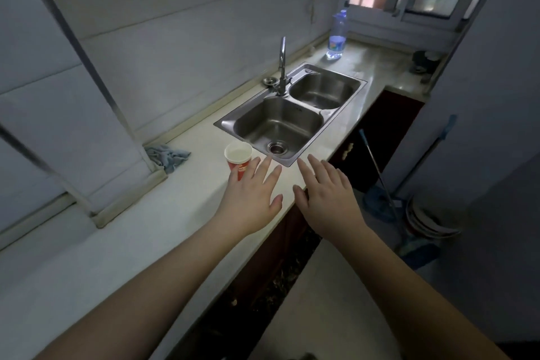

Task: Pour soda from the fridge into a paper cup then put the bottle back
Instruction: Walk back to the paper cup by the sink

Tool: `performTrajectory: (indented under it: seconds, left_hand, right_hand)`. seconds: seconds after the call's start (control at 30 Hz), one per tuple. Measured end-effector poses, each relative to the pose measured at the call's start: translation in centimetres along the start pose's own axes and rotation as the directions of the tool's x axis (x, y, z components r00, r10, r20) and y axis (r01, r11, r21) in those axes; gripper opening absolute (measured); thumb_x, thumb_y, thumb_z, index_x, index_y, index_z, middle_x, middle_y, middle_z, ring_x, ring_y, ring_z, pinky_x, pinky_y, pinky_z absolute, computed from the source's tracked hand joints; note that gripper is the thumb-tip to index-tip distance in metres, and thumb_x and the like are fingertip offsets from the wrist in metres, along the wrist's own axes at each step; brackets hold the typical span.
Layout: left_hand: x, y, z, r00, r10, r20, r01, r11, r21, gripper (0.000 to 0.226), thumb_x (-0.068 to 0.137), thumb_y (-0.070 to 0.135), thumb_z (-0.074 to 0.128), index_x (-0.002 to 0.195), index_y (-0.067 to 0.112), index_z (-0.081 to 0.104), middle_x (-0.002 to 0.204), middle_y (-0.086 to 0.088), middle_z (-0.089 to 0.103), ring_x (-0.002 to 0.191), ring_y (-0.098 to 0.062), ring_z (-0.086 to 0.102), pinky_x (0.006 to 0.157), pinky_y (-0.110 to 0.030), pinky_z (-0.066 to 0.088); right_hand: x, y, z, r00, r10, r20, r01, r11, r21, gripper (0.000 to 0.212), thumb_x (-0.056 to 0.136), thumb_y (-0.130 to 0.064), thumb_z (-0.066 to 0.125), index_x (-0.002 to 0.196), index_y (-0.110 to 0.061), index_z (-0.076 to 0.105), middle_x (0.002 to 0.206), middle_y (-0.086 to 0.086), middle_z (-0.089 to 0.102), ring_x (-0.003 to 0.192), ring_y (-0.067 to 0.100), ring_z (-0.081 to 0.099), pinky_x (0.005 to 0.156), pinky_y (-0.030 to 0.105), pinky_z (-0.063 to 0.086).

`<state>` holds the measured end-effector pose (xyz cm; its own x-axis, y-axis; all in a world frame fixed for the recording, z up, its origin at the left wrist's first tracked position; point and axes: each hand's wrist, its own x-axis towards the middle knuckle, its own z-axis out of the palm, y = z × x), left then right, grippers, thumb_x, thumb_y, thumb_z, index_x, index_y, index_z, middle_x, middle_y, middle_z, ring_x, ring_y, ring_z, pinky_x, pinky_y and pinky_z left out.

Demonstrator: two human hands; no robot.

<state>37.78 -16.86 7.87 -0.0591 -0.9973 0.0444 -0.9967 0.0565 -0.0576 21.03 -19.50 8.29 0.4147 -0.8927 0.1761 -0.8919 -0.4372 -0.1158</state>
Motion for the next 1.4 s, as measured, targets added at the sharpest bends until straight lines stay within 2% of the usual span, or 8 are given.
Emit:
performTrajectory:
  seconds: [0.1, 0.33, 0.47, 0.67, 0.9, 1.03, 1.17, 1.4]
  left_hand:
    - [1.9, 1.0, 0.8, 0.998, -0.065, 0.01, 0.065, 0.998, -0.021, 0.063, 0.099, 0.054, 0.026, 0.155, 0.027, 0.012, 0.165, -0.003, 0.008, 0.151, -0.024, 0.004, 0.12, -0.051, 0.01]
    - [4.7, 0.7, 3.6, 0.982, -0.188, -0.004, 0.187, 0.978, -0.095, 0.065, 0.098, 0.048, 0.034, 0.155, 0.024, 0.014, 0.164, -0.006, 0.01, 0.151, -0.025, 0.007, 0.119, -0.048, 0.012]
    - [6.3, -0.3, 5.5, 0.968, -0.249, 0.026, 0.25, 0.961, -0.12, 0.065, 0.098, 0.049, 0.034, 0.155, 0.024, 0.013, 0.164, -0.005, 0.009, 0.151, -0.025, 0.005, 0.119, -0.05, 0.013]
    - [9.4, -3.8, 8.3, 0.958, -0.286, 0.03, 0.287, 0.942, -0.173, 0.066, 0.097, 0.044, 0.04, 0.154, 0.021, 0.015, 0.163, -0.008, 0.011, 0.15, -0.027, 0.008, 0.119, -0.047, 0.015]
    - [13.0, -7.2, 10.6, 0.924, -0.369, 0.099, 0.381, 0.903, -0.196, 0.075, 0.096, 0.048, 0.044, 0.155, 0.025, 0.004, 0.164, -0.008, 0.0, 0.15, -0.028, -0.001, 0.119, -0.05, 0.014]
    - [15.0, -8.0, 12.3, 0.891, -0.432, 0.138, 0.45, 0.879, -0.158, 0.081, 0.093, 0.05, 0.047, 0.154, 0.028, -0.001, 0.163, -0.011, -0.005, 0.15, -0.032, -0.004, 0.115, -0.057, 0.017]
    - [16.9, -8.6, 13.8, 0.849, -0.491, 0.198, 0.521, 0.84, -0.15, 0.088, 0.09, 0.054, 0.051, 0.153, 0.031, -0.006, 0.162, -0.012, -0.009, 0.149, -0.035, -0.006, 0.113, -0.06, 0.018]
    - [19.9, -9.0, 14.4, 0.74, -0.607, 0.292, 0.663, 0.732, -0.158, 0.094, 0.085, 0.052, 0.061, 0.153, 0.033, -0.002, 0.162, -0.011, 0.001, 0.149, -0.035, 0.003, 0.109, -0.058, 0.029]
  right_hand:
    - [2.2, 2.1, 0.7, 0.999, -0.049, 0.007, 0.049, 0.998, 0.038, 0.06, 0.094, -0.047, 0.023, 0.144, -0.017, 0.04, 0.147, 0.01, 0.043, 0.135, 0.03, 0.039, 0.11, 0.047, 0.03]
    - [5.8, 3.7, 3.9, 0.987, -0.156, 0.038, 0.15, 0.982, 0.114, 0.061, 0.094, -0.048, 0.024, 0.144, -0.017, 0.039, 0.148, 0.009, 0.042, 0.136, 0.031, 0.039, 0.109, 0.047, 0.031]
    - [8.4, 4.1, 6.1, 0.977, -0.197, 0.08, 0.186, 0.975, 0.124, 0.064, 0.094, -0.052, 0.018, 0.148, -0.02, 0.029, 0.154, 0.007, 0.032, 0.142, 0.028, 0.027, 0.114, 0.045, 0.022]
    - [12.9, 3.1, 9.5, 0.954, -0.273, 0.122, 0.257, 0.958, 0.129, 0.065, 0.095, -0.053, 0.02, 0.151, -0.021, 0.021, 0.156, 0.006, 0.026, 0.145, 0.026, 0.02, 0.117, 0.044, 0.017]
    - [17.9, 1.6, 11.5, 0.931, -0.332, 0.15, 0.309, 0.938, 0.156, 0.066, 0.094, -0.055, 0.016, 0.152, -0.023, 0.013, 0.16, 0.003, 0.016, 0.148, 0.024, 0.01, 0.119, 0.045, 0.009]
    - [20.0, 1.4, 13.3, 0.925, -0.345, 0.159, 0.326, 0.936, 0.135, 0.062, 0.097, -0.051, 0.018, 0.152, -0.024, 0.013, 0.16, 0.004, 0.015, 0.148, 0.023, 0.007, 0.119, 0.046, 0.006]
    - [22.5, 2.2, 15.1, 0.899, -0.399, 0.181, 0.375, 0.914, 0.156, 0.06, 0.098, -0.048, 0.022, 0.151, -0.022, 0.018, 0.158, 0.006, 0.022, 0.147, 0.025, 0.013, 0.118, 0.048, 0.012]
    - [26.7, 3.9, 17.0, 0.812, -0.544, 0.213, 0.492, 0.833, 0.253, 0.058, 0.096, -0.043, 0.03, 0.149, -0.019, 0.028, 0.154, 0.01, 0.031, 0.144, 0.028, 0.025, 0.115, 0.049, 0.022]
